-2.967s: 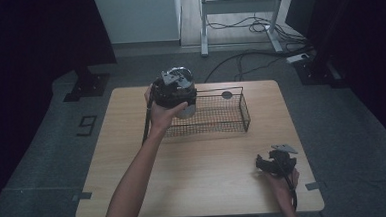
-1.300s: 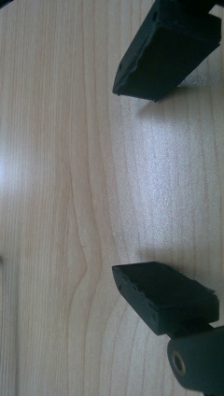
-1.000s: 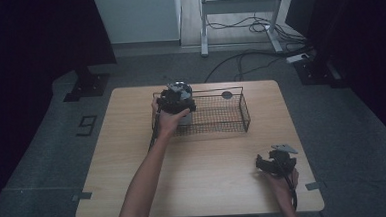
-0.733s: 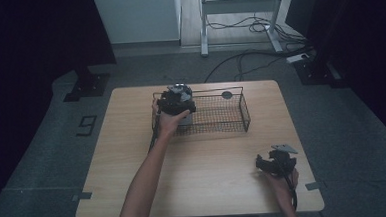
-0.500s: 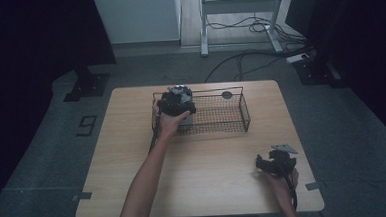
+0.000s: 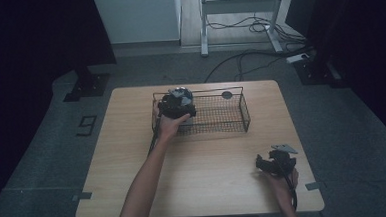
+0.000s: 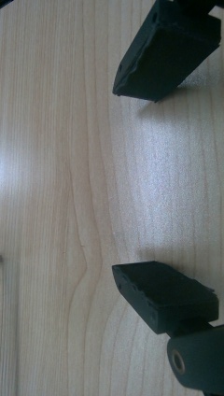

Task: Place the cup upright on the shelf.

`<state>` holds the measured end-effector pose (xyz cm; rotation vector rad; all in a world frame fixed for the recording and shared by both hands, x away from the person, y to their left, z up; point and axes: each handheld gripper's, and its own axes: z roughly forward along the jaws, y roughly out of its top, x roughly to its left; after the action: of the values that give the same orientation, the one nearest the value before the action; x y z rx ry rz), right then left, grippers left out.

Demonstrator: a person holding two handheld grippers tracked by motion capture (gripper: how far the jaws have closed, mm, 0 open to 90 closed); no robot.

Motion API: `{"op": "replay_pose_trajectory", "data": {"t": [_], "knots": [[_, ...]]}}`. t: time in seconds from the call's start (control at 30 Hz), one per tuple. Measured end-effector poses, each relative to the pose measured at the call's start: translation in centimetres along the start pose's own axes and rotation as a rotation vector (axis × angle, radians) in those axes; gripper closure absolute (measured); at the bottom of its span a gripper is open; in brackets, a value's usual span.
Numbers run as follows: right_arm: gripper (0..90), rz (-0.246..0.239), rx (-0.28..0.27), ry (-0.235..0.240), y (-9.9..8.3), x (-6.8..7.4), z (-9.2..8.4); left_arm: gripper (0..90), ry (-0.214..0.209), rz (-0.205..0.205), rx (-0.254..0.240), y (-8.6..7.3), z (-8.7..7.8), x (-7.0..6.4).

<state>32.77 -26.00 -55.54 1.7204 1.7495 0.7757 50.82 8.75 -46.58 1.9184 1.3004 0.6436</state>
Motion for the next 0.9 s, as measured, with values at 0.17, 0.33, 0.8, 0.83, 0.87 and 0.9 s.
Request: {"op": "replay_pose_trajectory", "data": {"t": [0.17, 0.33, 0.8, 0.83, 0.87, 0.9], "knots": [[11.8, 0.0, 0.0, 0.0, 0.0, 0.0, 0.0, 3.6, -0.007, -0.004, -0.003, -0.2, -0.1, 0.2], [11.9, 0.0, 0.0, 0.0, 0.0, 0.0, 0.0, 3.0, 0.004, -0.02, -0.001, -0.2, -0.3, 0.3], [12.0, -0.002, -0.001, 0.001, 0.0, 0.0, 0.0, 0.0, -0.003, 0.0, -0.085, 0.2, -3.0, 0.4], [12.0, -0.002, -0.001, 0.001, 0.0, 0.0, 0.0, 0.0, -0.005, -0.002, -0.092, 0.3, -3.3, 0.3], [12.0, -0.002, -0.001, 0.001, 0.0, 0.0, 0.0, 0.0, -0.008, 0.001, -0.099, 0.3, -3.7, 0.3], [12.0, -0.002, -0.001, 0.001, 0.0, 0.0, 0.0, 0.0, -0.01, 0.003, -0.104, 0.4, -4.0, 0.3]]}}
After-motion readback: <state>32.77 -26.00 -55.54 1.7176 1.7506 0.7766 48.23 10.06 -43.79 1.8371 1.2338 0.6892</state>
